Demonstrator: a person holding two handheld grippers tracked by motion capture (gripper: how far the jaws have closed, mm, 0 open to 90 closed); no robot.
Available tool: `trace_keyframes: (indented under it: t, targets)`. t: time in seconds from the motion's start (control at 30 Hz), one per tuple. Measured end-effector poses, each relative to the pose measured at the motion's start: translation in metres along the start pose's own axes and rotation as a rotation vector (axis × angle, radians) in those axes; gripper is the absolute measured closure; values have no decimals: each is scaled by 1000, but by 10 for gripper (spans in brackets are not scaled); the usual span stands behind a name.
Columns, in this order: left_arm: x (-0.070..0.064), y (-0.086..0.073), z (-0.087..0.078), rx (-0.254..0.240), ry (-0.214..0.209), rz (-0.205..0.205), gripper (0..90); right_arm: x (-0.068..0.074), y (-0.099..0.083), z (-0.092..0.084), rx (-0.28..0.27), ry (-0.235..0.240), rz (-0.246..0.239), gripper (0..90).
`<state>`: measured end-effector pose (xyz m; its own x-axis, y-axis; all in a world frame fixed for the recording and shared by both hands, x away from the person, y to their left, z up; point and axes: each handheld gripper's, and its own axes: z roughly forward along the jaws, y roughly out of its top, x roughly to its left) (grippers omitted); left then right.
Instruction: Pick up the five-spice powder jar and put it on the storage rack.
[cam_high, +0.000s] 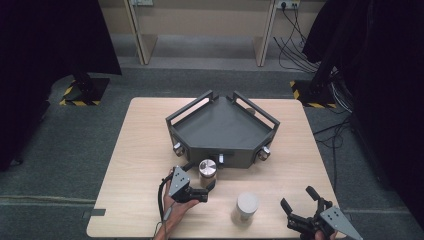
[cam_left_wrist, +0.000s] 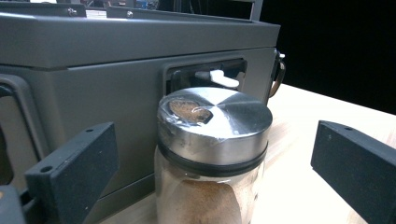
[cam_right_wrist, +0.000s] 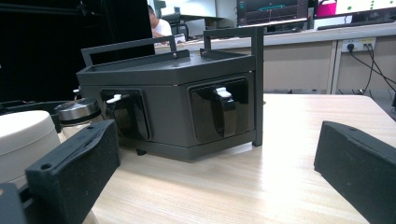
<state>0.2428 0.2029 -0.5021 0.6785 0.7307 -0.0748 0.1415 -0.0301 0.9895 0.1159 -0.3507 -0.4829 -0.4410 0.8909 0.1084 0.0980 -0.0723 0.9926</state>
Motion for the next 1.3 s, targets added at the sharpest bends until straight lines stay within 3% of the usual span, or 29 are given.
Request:
trace_keyframes:
  t: [0.33, 0.5, 0.73, 1.03, 1.3]
  targets:
    - [-4, 1, 18, 32, -1, 16, 2, -1, 0, 0, 1, 5, 0, 8]
    - [-8, -1, 27, 33, 2, 0, 23, -1, 0, 0, -2, 5, 3, 7]
    - [-6, -2, 27, 40, 19, -9, 37, -2, 0, 0, 0, 10, 4, 8]
    - [-4, 2, 27, 67, 13, 31, 175, -2, 0, 0, -2, 8, 4, 8]
    - [-2, 5, 28, 86, 17, 35, 300, -3, 0, -1, -3, 8, 5, 9]
